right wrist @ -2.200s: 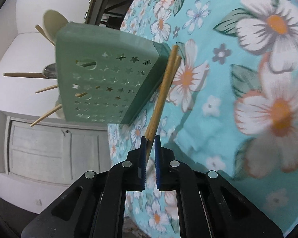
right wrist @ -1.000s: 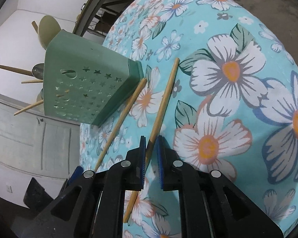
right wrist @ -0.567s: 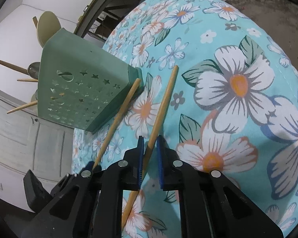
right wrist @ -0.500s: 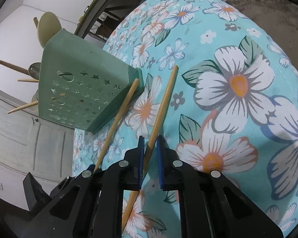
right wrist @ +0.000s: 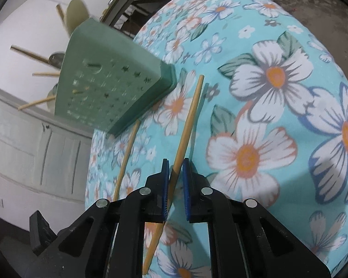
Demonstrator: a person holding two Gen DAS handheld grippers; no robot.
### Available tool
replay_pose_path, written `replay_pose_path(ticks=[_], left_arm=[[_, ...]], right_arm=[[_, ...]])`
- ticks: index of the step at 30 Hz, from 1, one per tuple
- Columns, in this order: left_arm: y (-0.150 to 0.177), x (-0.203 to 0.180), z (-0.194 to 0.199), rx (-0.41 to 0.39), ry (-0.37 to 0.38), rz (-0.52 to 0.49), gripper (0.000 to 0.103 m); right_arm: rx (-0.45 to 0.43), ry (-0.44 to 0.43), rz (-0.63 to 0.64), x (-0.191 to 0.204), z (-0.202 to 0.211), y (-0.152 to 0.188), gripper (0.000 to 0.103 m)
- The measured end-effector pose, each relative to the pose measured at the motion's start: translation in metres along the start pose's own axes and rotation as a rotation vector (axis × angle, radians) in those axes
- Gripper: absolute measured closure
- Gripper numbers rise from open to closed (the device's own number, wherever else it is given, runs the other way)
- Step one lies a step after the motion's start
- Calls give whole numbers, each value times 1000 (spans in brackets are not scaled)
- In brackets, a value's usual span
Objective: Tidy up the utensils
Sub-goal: 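Raise both held chopsticks toward the green holder with both tools, then lift the chopstick above the green holder with the left tool while the right tool follows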
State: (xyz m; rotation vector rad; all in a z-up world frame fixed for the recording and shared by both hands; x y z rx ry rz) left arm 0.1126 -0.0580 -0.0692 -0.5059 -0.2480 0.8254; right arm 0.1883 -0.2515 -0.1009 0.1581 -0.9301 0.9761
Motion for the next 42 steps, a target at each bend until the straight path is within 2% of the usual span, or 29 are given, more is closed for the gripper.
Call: replay_pose_path(ticks=[4, 5, 7, 9, 11, 17, 26, 32, 36, 40, 42], left_arm=[[2, 4, 9, 12, 92, 88, 96], [0, 6, 12, 13, 139, 114, 94], [-4, 7, 19, -3, 189, 140, 83], [-12, 8, 26, -37, 203, 148, 71], [-23, 10, 28, -64, 201, 148, 68], [-61, 9, 1, -83, 184, 124, 65], [-116, 26, -69, -18, 130, 147, 65], [-134, 27, -86, -18, 119, 148, 66], [-142, 26, -94, -19, 99, 159, 76], [-150, 21, -99, -26, 66, 150, 85], [-152, 20, -98, -30, 53, 147, 96]], right_arm=[[32, 12, 69, 14, -7, 6, 92], [37, 14, 81, 16, -8, 6, 91], [40, 11, 99, 20, -8, 6, 88], [45, -4, 96, 19, -7, 5, 84], [29, -7, 84, 15, -2, 2, 77], [-3, -7, 41, 2, 4, -15, 76], [-3, -5, 53, 2, -12, -36, 76], [-1, 12, 82, 4, -18, -48, 77], [-9, 33, 103, 9, -25, -52, 81], [-21, 53, 101, 16, -34, -50, 94], [-23, 43, 91, 15, -36, -49, 94]])
Point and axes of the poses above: each gripper's, at about its wrist camera, not at the fingertips, and z roughly against the way its jaws point, x to its left, y to its underside, the point moved 1 cm from there along -z, roughly the way its jaws point, and after that the axes turned 5 degrees about y, right-handed, at the moved point
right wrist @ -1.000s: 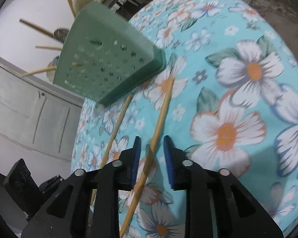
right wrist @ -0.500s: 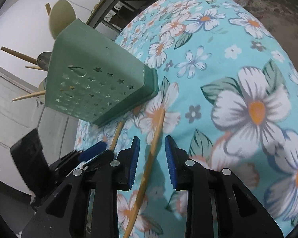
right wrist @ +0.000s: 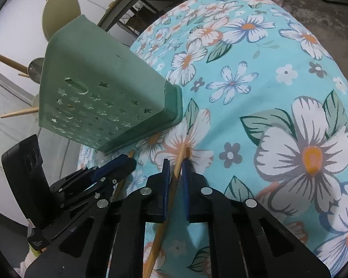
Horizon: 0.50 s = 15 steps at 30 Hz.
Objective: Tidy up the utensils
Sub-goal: 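Lift the chopstick above the green holder with the left tool while the right tool follows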
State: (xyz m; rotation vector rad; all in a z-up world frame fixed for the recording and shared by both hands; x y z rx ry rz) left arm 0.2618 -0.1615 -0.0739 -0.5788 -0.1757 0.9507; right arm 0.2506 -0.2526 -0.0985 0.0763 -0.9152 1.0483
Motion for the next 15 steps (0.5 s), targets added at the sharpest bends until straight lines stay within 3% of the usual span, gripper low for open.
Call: replay_pose_path(ticks=[15], left_arm=[[13, -15, 25, -48, -100, -39, 97]], right_arm=[[-46, -13, 9, -4, 33, 5, 96]])
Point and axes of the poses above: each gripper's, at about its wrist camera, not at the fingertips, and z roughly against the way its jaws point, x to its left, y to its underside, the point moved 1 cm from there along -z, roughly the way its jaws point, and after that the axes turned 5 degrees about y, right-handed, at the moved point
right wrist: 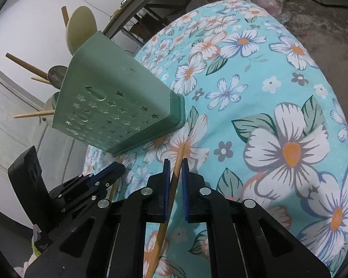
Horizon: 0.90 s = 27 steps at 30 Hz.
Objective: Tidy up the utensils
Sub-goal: 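Lift the chopstick above the green holder with the left tool while the right tool follows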
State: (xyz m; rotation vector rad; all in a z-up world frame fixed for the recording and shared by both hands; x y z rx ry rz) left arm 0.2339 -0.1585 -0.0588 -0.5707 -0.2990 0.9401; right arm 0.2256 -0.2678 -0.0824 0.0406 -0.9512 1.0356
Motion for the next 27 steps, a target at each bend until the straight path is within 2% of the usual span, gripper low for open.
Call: replay_pose_path(ticks=[20, 27], left_arm=[[9, -7, 38, -45, -3, -24, 97], [3, 5, 79, -100, 56, 28, 97]], right_arm=[[-39, -56, 8, 10, 31, 1, 98], [-89, -95, 47, 25, 61, 3, 99]])
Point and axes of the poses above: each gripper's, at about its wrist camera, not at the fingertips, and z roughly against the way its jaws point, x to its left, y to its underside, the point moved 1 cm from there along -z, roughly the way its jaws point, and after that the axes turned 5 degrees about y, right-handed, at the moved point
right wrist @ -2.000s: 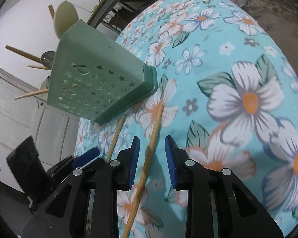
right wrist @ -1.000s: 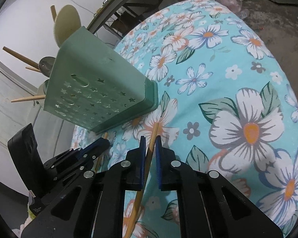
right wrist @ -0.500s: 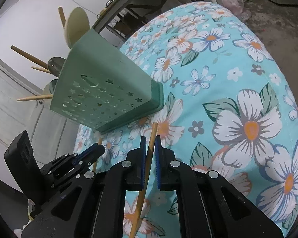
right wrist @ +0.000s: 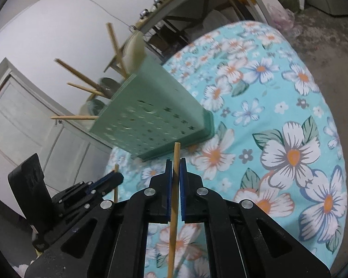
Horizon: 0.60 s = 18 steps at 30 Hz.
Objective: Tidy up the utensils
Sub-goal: 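Lift the chopstick above the green holder with the left tool while the right tool follows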
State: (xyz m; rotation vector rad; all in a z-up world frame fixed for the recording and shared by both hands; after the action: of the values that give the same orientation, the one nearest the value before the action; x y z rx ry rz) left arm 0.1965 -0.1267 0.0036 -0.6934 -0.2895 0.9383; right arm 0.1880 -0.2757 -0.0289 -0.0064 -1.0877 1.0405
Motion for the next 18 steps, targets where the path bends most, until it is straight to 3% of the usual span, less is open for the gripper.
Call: replay_pose_path(ticks=[12, 18], left_arm=[[-22, 32, 84, -72, 121, 120, 97], [-49, 44, 135, -210, 112, 152, 97]], right_arm=[[-76, -27, 86, 24, 37, 4, 99], [-78, -41, 86, 25, 38, 4, 99]])
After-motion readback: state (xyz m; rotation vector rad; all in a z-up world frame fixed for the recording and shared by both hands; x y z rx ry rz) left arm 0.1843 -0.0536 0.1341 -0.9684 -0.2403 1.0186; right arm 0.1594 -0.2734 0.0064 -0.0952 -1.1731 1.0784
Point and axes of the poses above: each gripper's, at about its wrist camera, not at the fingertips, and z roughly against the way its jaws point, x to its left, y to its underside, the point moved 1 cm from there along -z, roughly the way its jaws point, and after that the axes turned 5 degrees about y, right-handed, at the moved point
